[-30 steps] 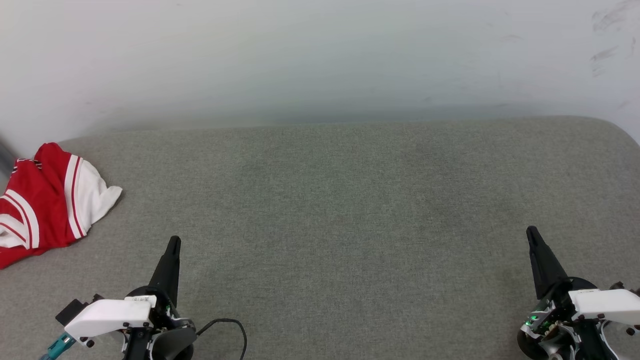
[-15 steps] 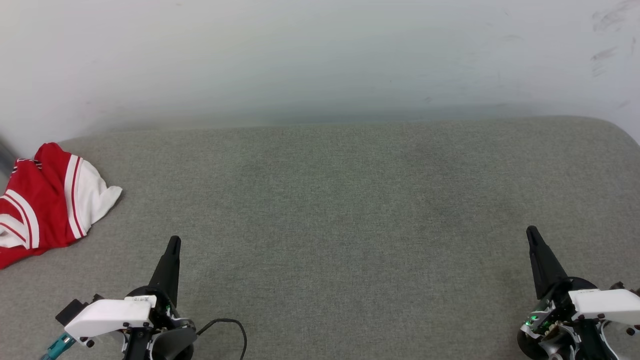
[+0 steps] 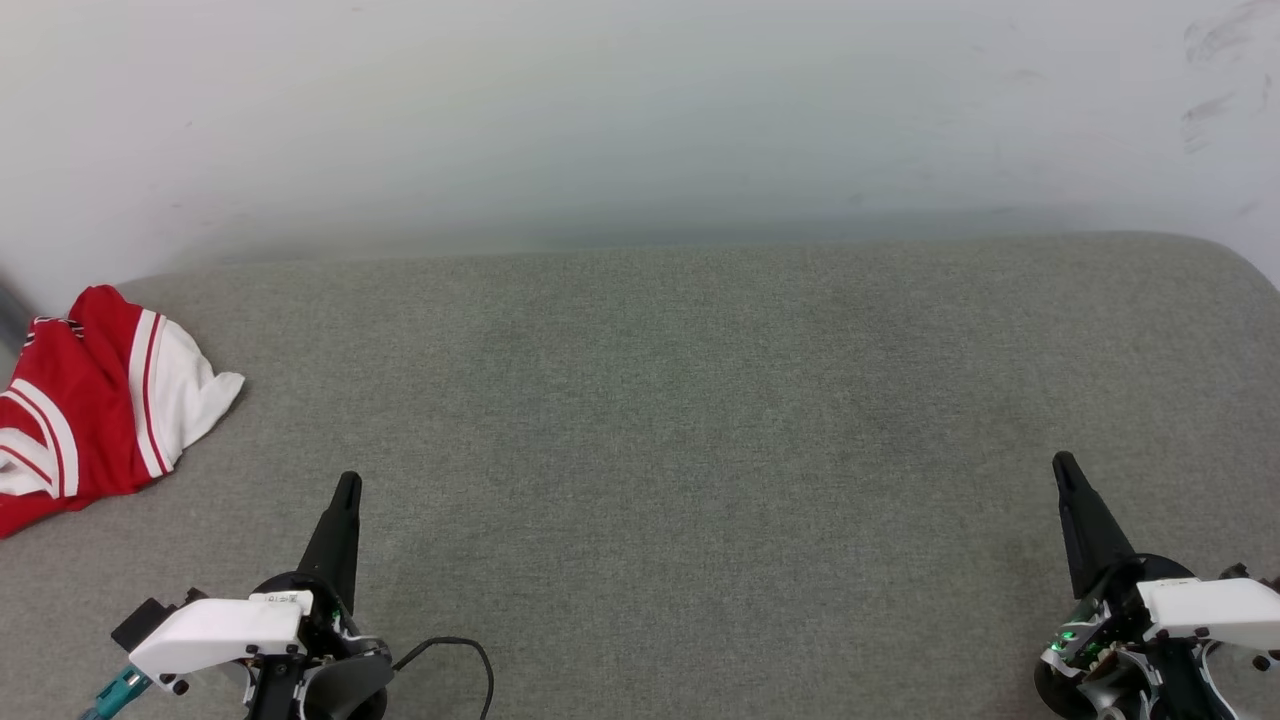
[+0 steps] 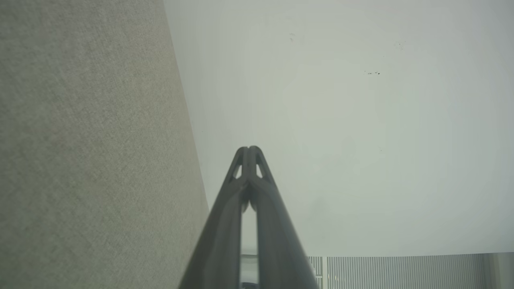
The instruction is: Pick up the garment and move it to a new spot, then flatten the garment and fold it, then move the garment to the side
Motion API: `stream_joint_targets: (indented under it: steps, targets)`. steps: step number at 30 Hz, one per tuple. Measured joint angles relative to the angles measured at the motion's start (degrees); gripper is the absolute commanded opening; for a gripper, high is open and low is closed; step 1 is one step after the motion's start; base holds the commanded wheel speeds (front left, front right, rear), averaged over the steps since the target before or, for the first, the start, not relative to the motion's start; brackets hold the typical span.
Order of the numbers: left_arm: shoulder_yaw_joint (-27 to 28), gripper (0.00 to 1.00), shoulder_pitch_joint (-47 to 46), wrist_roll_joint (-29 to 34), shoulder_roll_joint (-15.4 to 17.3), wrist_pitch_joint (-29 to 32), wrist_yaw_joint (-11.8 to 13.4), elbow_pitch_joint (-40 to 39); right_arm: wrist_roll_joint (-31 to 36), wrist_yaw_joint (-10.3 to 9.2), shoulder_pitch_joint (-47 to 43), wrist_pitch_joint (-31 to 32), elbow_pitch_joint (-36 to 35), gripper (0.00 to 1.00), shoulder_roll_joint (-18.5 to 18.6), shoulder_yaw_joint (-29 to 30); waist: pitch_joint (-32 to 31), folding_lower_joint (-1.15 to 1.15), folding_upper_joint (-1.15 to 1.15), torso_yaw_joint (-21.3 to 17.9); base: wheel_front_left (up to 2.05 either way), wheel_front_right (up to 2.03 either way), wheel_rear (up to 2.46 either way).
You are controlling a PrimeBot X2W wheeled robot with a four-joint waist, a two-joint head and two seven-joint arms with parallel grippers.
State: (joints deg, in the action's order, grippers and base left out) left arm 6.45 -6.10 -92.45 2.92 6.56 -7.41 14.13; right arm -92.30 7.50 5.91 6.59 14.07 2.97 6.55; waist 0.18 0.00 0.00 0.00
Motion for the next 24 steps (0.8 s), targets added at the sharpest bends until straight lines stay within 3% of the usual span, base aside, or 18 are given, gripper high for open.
stream_joint_targets:
  steps: [24]
  targets:
    - [-0.01, 0.0, 0.0, 0.0, 0.0, 0.0, 0.0, 0.0, 0.0, 0.0, 0.0, -0.01, 0.0, 0.0, 0.0, 0.03, 0.0, 0.0, 0.0, 0.0, 0.0, 0.0, 0.0]
